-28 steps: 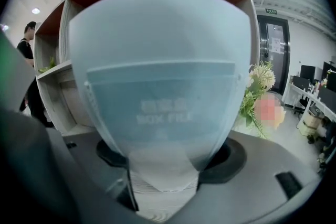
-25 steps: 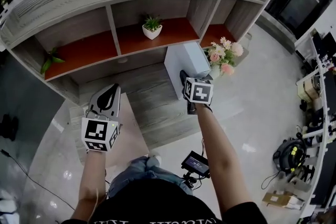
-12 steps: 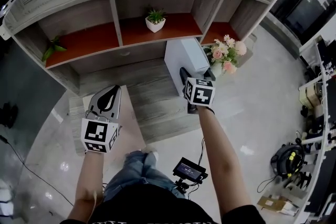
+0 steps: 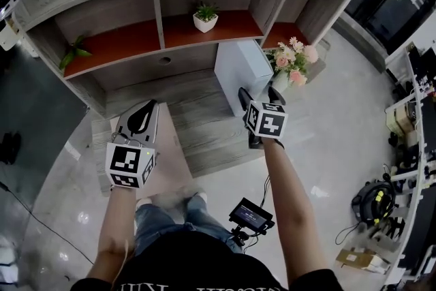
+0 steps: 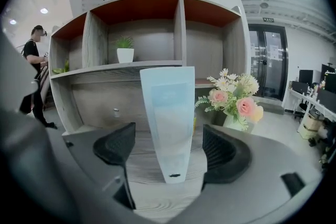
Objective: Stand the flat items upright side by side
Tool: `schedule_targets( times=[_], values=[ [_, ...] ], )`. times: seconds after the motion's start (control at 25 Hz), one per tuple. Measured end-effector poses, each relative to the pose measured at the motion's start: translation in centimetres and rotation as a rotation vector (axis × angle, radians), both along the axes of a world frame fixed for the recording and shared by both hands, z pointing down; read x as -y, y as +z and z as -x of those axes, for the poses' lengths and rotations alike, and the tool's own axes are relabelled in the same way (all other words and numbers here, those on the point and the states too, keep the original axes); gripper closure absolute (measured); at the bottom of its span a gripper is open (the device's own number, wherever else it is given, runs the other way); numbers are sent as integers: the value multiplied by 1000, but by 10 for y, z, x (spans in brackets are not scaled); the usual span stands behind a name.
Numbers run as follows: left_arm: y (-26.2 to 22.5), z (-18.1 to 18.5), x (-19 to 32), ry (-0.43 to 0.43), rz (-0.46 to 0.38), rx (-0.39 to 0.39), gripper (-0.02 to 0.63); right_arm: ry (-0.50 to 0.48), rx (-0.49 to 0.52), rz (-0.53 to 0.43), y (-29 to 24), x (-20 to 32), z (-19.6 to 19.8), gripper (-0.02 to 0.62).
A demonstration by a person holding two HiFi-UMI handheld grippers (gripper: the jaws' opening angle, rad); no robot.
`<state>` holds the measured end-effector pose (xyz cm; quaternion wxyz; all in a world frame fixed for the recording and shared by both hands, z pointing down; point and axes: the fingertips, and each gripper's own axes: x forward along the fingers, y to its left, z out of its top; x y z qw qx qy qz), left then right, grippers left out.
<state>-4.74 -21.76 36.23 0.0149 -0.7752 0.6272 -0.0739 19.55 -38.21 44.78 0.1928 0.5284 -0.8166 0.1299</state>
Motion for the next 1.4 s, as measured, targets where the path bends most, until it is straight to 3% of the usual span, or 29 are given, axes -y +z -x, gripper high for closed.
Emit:
schedule_targets(
  times=[0.24,0.48,0.88,1.4],
  values=[
    [-6,23,-12,43,-28,-12,594,70,-4,-11,-9,-24,-1,206],
    [-9,56,-29,101,-41,-25,594,117,36,-22,-27,-58,22,206],
    [-13,135,-60,146,-65,-43,594,99,50,-46,-49,-127,105,206],
    [14,230,-96,137,-28,-85,594,69,13,22,-15,-179,211,207]
  ],
)
